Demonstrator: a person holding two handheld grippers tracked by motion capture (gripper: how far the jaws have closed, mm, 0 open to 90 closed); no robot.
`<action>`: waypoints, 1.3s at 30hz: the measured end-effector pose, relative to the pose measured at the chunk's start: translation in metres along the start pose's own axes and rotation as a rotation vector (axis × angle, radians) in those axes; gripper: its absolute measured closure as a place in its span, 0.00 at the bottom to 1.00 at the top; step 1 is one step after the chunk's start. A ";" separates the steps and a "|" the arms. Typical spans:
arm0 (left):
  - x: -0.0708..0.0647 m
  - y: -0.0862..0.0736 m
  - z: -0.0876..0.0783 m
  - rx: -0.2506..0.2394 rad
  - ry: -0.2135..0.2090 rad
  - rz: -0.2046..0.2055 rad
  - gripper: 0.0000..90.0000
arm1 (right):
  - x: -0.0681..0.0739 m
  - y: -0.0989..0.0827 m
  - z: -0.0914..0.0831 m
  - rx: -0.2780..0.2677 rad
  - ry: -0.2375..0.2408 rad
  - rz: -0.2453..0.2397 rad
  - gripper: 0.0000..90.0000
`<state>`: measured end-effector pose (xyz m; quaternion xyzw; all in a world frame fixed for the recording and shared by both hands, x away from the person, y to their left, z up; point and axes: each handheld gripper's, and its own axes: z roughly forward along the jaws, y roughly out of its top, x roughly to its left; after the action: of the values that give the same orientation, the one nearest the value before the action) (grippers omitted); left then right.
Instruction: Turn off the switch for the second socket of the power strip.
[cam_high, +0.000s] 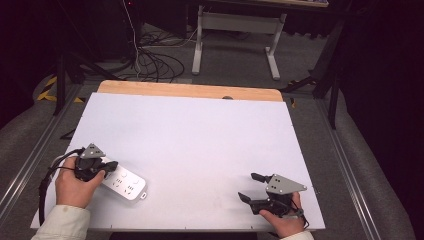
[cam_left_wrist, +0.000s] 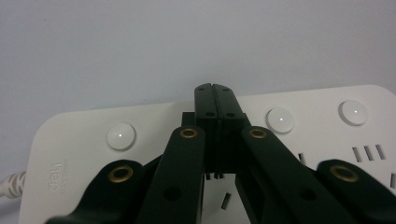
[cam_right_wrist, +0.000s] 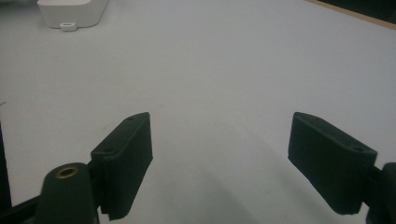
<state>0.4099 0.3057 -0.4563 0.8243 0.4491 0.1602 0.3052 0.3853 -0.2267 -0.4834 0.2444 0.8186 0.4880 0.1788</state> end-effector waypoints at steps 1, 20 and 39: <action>0.000 0.000 0.000 0.000 -0.002 -0.004 1.00 | 0.000 0.000 0.000 0.000 0.000 0.000 0.25; 0.000 -0.004 0.000 -0.019 0.015 -0.005 1.00 | 0.000 0.000 0.001 0.006 0.001 -0.002 0.25; -0.012 0.007 -0.023 -0.135 0.000 -0.005 1.00 | 0.000 -0.001 0.002 0.010 -0.001 0.004 0.25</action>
<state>0.3957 0.3012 -0.4343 0.8009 0.4393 0.1891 0.3604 0.3862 -0.2259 -0.4848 0.2473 0.8203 0.4843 0.1772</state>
